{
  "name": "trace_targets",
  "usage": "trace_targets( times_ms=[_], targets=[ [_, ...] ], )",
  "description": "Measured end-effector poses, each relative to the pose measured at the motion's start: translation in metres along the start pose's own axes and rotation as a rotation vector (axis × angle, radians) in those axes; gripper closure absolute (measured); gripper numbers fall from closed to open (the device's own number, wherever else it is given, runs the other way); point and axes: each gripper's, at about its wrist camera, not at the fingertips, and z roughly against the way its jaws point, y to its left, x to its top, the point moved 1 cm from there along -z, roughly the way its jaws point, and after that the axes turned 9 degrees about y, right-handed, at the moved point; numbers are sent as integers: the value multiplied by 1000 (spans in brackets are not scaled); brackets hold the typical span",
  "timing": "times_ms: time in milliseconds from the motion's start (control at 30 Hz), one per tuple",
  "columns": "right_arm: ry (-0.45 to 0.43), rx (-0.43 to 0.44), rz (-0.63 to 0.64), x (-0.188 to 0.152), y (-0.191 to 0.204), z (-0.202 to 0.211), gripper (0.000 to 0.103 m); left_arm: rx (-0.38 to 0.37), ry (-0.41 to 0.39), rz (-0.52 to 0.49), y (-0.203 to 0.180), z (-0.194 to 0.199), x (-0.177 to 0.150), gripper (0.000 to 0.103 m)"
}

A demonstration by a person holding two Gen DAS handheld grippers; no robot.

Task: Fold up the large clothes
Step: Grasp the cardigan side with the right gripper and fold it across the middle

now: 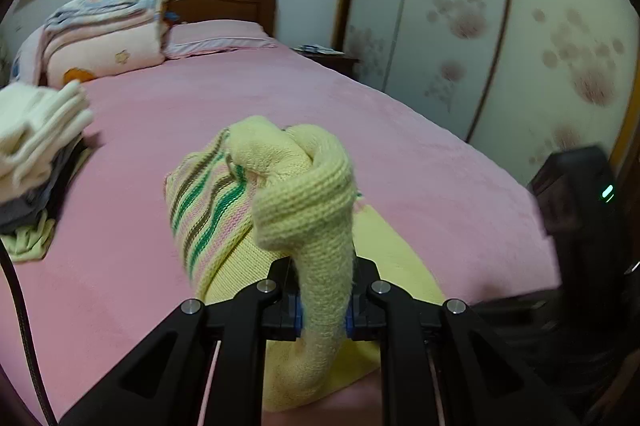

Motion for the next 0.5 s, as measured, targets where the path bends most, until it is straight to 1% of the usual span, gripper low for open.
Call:
trace_targets(
  times_ms=[100,233,300,367,400,433,467,500],
  targets=[
    [-21,-53,-20,-7,-16,21,100,-12,41,-68,-21,-13,1,91],
    [-25,-108,-64,-15,-40,37,100,2,142,-174,-46,-36,-6,90],
    [-25,-142,-82,-17,-49,40,100,23,162,-221,-55,-42,-10,90],
    [-27,-163,-94,-20,-53,39,100,34,174,-239,-60,-44,-12,88],
    [-33,-174,-101,-21,-56,41,99,35,180,-239,-61,-44,-12,83],
    [-38,-182,-105,-19,-58,45,99,28,190,-234,-61,-43,-11,70],
    [-43,-190,-107,-19,-58,47,99,14,195,-227,-62,-41,-10,64],
    [-49,-204,-107,-18,-58,49,99,2,199,-222,-64,-39,-10,51]
  ],
)
